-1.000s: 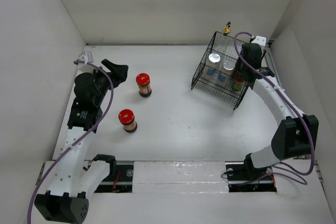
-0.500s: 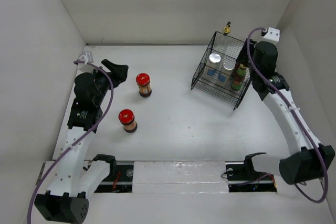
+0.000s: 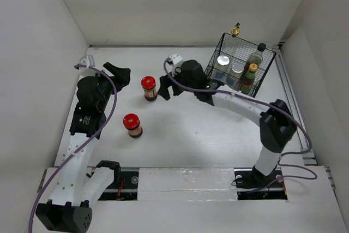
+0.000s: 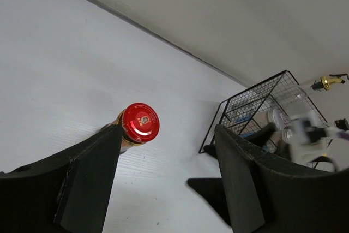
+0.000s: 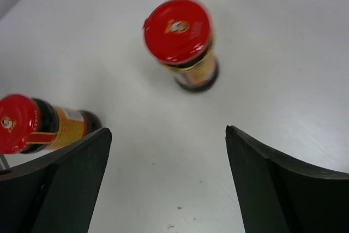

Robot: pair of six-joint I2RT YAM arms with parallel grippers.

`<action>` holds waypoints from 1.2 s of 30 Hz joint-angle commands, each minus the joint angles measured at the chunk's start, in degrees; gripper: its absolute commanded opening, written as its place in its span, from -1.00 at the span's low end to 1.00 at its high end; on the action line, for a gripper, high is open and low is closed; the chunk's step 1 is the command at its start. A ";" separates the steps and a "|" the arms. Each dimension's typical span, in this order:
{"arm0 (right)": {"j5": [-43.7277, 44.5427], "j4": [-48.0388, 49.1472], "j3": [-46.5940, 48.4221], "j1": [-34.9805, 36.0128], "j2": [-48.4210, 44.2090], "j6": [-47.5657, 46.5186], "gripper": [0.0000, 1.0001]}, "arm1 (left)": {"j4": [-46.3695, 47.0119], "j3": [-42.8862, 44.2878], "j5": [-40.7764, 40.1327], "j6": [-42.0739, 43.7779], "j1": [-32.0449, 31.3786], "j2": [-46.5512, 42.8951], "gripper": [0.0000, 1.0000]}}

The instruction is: Organize the condiment bottles

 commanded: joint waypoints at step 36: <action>2.00 19.99 5.70 3.27 -0.43 -1.31 0.08 | 1.44 1.01 -0.15 0.71 -0.20 -2.17 0.30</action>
